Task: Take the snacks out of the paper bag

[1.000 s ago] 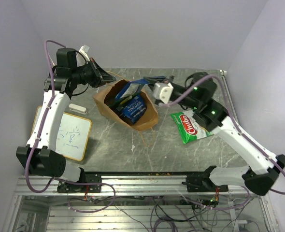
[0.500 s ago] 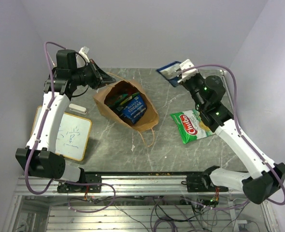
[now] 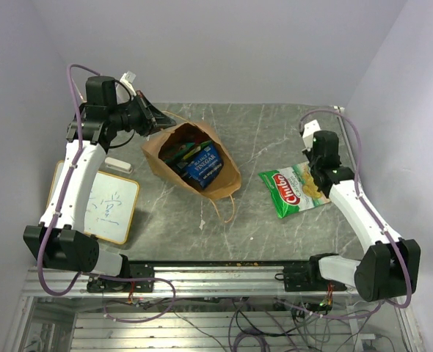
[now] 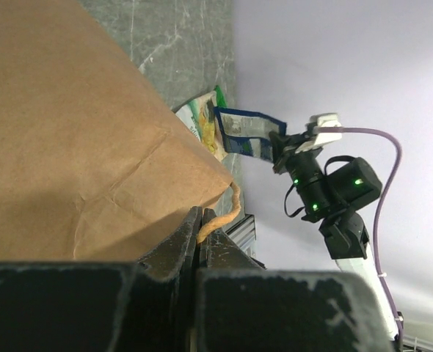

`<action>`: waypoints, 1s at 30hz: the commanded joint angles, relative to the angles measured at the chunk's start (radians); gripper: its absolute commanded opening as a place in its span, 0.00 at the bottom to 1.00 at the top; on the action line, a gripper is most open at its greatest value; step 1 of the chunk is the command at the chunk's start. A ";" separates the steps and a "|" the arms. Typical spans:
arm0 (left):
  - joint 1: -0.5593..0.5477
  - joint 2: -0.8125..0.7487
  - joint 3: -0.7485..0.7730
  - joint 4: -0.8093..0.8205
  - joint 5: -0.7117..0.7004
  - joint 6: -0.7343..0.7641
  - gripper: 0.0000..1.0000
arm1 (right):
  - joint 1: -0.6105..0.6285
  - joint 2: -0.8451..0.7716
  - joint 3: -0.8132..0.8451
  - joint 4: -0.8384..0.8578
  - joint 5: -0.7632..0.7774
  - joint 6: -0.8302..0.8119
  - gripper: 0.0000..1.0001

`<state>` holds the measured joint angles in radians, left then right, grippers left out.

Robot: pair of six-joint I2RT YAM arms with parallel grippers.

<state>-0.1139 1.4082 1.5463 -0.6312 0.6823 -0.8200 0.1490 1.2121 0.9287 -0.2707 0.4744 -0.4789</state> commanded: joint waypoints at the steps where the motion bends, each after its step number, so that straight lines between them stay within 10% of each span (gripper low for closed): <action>1: 0.010 -0.019 -0.002 0.040 0.016 -0.004 0.07 | 0.005 -0.037 -0.067 -0.094 -0.043 -0.008 0.00; 22: 0.010 -0.026 -0.007 0.044 0.025 0.001 0.07 | 0.023 0.272 -0.047 -0.101 -0.538 0.451 0.00; 30: 0.010 -0.023 -0.008 0.049 0.025 -0.003 0.07 | 0.023 0.140 -0.040 -0.053 -0.519 0.432 0.34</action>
<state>-0.1139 1.4082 1.5414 -0.6174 0.6861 -0.8200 0.1677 1.4685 0.8913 -0.4011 -0.0273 -0.0574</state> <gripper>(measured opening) 0.075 0.261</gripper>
